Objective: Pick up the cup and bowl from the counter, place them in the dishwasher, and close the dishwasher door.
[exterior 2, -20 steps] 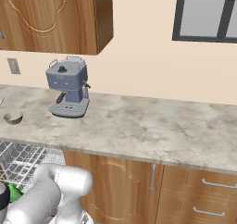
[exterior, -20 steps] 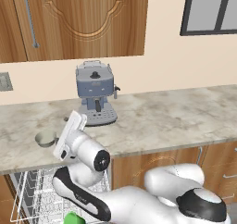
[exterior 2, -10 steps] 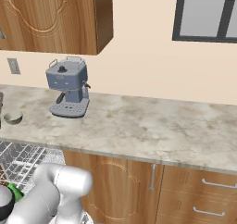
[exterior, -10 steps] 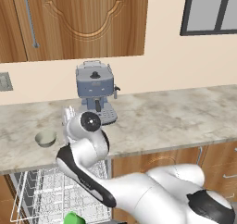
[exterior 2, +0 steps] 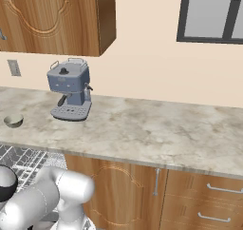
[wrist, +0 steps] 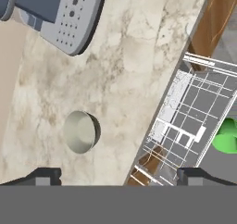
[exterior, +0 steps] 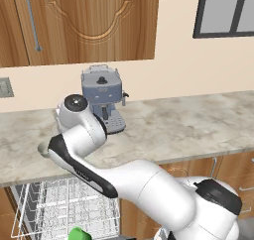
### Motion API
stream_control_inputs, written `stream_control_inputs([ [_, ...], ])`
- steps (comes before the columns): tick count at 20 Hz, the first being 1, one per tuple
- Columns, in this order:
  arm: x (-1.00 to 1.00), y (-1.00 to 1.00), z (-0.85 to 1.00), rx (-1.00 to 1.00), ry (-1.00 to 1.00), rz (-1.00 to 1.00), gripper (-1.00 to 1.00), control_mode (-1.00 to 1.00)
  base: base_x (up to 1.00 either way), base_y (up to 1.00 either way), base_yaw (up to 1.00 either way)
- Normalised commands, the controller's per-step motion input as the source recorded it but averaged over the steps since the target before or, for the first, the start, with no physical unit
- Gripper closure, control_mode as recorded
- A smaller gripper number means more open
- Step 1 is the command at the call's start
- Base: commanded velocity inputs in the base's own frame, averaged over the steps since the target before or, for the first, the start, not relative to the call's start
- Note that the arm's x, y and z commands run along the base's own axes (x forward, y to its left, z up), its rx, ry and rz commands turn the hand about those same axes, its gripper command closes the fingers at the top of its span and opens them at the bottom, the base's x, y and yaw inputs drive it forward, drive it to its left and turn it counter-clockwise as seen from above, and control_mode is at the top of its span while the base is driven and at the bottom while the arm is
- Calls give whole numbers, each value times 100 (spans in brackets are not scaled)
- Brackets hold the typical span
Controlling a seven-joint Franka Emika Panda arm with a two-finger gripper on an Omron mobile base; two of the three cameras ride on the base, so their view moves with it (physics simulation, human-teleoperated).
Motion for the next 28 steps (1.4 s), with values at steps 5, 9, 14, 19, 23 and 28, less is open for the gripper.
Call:
stream_control_inputs([
  [5,-28,5,-45,-9,-2,4,-100,-100,0,0,0],
  [9,-25,2,-39,-16,-10,0,-100,-100,0,0,0],
  [14,-2,0,-14,-13,-5,-1,-100,-100,0,0,0],
  [19,22,0,-13,-9,0,-5,-100,-100,0,0,0],
  [23,52,0,-7,-2,0,-5,-100,-100,0,0,0],
  [28,53,10,-37,0,5,0,-100,-100,0,0,0],
])
